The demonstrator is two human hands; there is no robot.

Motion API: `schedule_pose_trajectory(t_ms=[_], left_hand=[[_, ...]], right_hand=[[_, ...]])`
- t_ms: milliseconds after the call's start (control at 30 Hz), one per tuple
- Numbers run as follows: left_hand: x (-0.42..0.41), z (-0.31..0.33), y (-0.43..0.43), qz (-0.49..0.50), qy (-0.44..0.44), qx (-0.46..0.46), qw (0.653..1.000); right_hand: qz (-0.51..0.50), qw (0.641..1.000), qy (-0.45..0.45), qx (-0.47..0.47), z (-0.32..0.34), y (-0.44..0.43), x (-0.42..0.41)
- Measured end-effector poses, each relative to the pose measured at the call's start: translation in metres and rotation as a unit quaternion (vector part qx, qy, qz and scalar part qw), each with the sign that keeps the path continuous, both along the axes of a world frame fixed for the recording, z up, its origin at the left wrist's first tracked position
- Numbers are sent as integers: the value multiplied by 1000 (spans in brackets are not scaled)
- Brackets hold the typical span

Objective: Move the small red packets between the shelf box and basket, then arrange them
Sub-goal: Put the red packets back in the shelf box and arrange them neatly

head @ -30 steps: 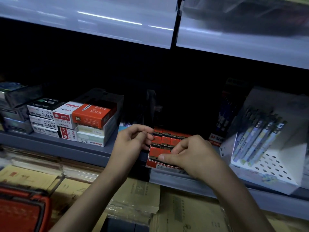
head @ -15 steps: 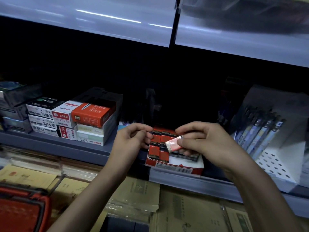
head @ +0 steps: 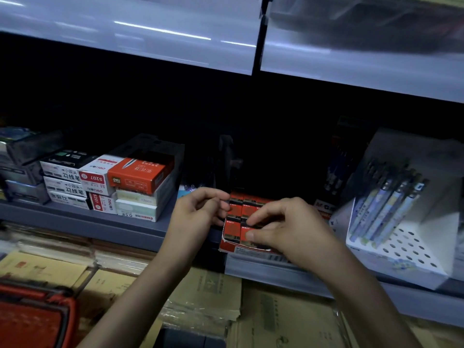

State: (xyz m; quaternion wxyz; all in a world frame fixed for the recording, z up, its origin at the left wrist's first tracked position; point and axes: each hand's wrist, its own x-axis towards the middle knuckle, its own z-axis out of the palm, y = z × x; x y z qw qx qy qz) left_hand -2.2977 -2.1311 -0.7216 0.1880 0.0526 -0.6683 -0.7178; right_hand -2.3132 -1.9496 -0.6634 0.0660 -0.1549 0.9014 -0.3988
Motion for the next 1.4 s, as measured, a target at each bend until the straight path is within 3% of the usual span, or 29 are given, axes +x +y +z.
schedule_pose_trajectory(t_ms=[233,467,700,1000,1400], left_hand=[[0,2,-1,-1,-2,14,1000],[1,0,0,-1,-1,7,1000],[1,0,1,4,-3,-1,1000],[1,0,3,16,-4,-12,1000],[1,0,2,19,-11,-18,1000]], right_hand=[[70,996,-53,-21,6,12,2],[123,992,14,17,1,17,0],[169,984,-55,31,12,22,-8],[162,980,37,108,12,12,-11],[162,980,47,103,10,10,-9]])
